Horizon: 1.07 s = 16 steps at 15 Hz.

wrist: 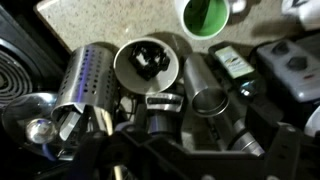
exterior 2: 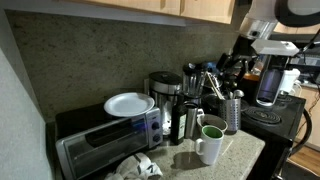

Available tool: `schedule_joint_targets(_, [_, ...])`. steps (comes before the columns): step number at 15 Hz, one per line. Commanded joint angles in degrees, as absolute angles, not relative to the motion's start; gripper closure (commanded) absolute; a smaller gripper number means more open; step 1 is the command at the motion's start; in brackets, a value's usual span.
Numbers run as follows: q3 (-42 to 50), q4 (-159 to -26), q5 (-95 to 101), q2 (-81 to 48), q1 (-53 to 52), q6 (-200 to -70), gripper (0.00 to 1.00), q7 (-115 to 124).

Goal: Use the wooden cooking stick to stir in the bowl

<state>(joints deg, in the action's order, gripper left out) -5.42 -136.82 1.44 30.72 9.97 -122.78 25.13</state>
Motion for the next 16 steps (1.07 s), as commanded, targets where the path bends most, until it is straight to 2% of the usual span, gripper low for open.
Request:
schedule_joint_targets(1, [-1.17,-130.7,5.79,20.57,15.31,-132.04,0.0,27.17])
schedule_joint_targets(6, [4.41,-123.73,7.27,9.76,17.56,-139.2,0.0,27.63])
schedule_joint_targets(16, [9.42,-114.79,6.2,-1.49,15.16,-139.74,0.0,22.51])
